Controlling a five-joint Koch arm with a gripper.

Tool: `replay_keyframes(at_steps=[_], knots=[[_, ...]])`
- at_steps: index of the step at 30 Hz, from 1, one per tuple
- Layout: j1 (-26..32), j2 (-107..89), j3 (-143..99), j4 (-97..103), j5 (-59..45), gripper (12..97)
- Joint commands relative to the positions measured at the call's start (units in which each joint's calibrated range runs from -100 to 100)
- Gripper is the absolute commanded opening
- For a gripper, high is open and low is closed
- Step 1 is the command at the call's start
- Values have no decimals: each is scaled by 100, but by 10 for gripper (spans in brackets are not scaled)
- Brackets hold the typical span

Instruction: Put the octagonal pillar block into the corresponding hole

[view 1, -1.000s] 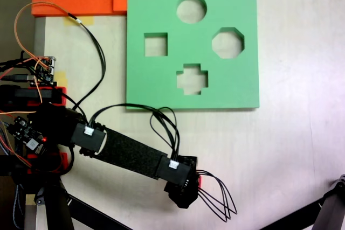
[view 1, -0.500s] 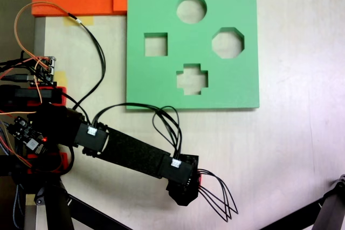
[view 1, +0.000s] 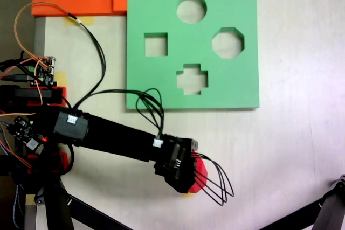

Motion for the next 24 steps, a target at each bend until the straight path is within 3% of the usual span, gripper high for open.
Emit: replay_keyframes(at_steps=[1,14,24], knots=[[151,-648,233,-489,166,311],[1636,-871,941,-489,2002,311],[2193,-396,961,733,2764,314]])
